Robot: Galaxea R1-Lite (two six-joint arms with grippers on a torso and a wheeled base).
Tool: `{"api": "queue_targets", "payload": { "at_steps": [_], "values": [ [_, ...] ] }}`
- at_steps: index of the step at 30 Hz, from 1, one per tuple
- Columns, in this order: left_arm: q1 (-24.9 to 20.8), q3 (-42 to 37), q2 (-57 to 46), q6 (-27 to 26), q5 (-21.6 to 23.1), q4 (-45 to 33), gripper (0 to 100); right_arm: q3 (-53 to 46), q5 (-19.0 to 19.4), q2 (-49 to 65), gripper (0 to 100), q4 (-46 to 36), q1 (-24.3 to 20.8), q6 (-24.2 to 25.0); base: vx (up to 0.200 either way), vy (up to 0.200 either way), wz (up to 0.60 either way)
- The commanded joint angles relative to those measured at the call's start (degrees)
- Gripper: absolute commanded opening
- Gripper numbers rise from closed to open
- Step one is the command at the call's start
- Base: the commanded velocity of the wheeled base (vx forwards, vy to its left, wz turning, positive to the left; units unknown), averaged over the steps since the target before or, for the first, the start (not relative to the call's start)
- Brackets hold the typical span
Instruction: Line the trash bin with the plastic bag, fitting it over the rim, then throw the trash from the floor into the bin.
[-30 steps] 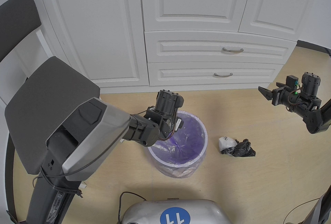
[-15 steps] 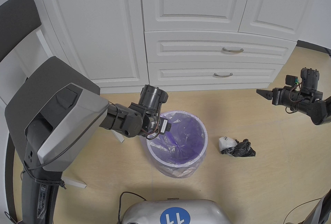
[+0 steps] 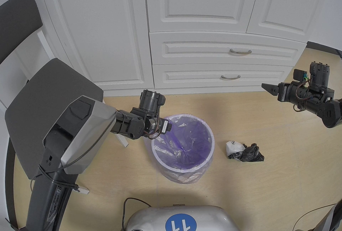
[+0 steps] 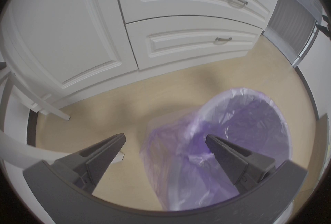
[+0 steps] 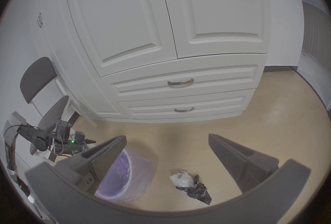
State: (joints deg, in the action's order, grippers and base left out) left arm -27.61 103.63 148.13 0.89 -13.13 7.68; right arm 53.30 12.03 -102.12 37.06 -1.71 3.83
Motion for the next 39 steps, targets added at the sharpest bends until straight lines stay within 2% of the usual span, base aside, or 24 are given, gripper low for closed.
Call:
{"api": "queue_targets", "payload": {
  "at_steps": [1,9,14,19,20,22,23,27,32,33,34,39],
  "values": [
    [1.1,8.4,8.1,0.2,0.9,-0.4,100,-0.2,-0.5,0.1,100,0.3,-0.8,0.0,0.000,0.000,0.00],
    [1.1,9.7,8.7,0.1,1.2,-0.7,100,-0.2,-0.6,-0.4,100,0.5,-0.5,0.0,0.000,0.000,0.00],
    [0.7,8.3,5.4,1.0,1.1,-0.7,100,-0.8,-0.8,0.4,100,0.0,-0.6,0.0,0.000,0.000,0.00],
    [-0.4,2.2,-1.1,1.4,1.1,-0.8,100,-2.3,-0.9,2.1,100,-0.1,-0.7,0.0,0.000,0.000,0.00],
    [-1.7,-2.0,-4.7,1.5,0.8,-0.8,100,-3.5,-1.2,2.5,100,-0.2,-0.8,-0.1,0.000,0.000,0.00],
    [-2.1,-3.4,-5.8,1.5,0.6,-0.6,100,-3.8,-1.5,2.4,100,-0.2,-0.8,-0.1,0.000,0.000,0.00],
    [-3.0,-7.4,-8.9,1.6,0.5,-0.3,100,-4.1,-2.7,1.4,100,-0.6,-0.8,-0.3,0.000,0.000,0.00],
    [-4.1,-12.6,-14.1,2.1,0.5,-0.2,100,0.3,-4.2,-3.5,100,-7.8,0.2,-0.4,0.000,0.000,0.00],
    [-5.8,-21.3,-22.6,5.1,-1.2,0.8,100,14.1,-4.2,-15.6,100,-24.7,3.7,-0.1,0.000,0.000,0.00],
    [-5.8,-21.3,-22.6,5.1,-1.2,0.8,100,14.1,-4.2,-15.6,100,-24.7,3.7,-0.1,0.000,0.000,0.00],
    [-6.5,-25.8,-26.9,5.6,-0.8,2.5,100,19.6,-4.2,-21.5,100,-28.0,5.1,0.0,0.000,0.000,0.00],
    [-8.3,-33.1,-33.2,5.6,-0.5,7.7,100,28.5,-4.2,-31.5,100,-31.9,7.1,0.0,0.000,0.000,0.00]
  ]
}}
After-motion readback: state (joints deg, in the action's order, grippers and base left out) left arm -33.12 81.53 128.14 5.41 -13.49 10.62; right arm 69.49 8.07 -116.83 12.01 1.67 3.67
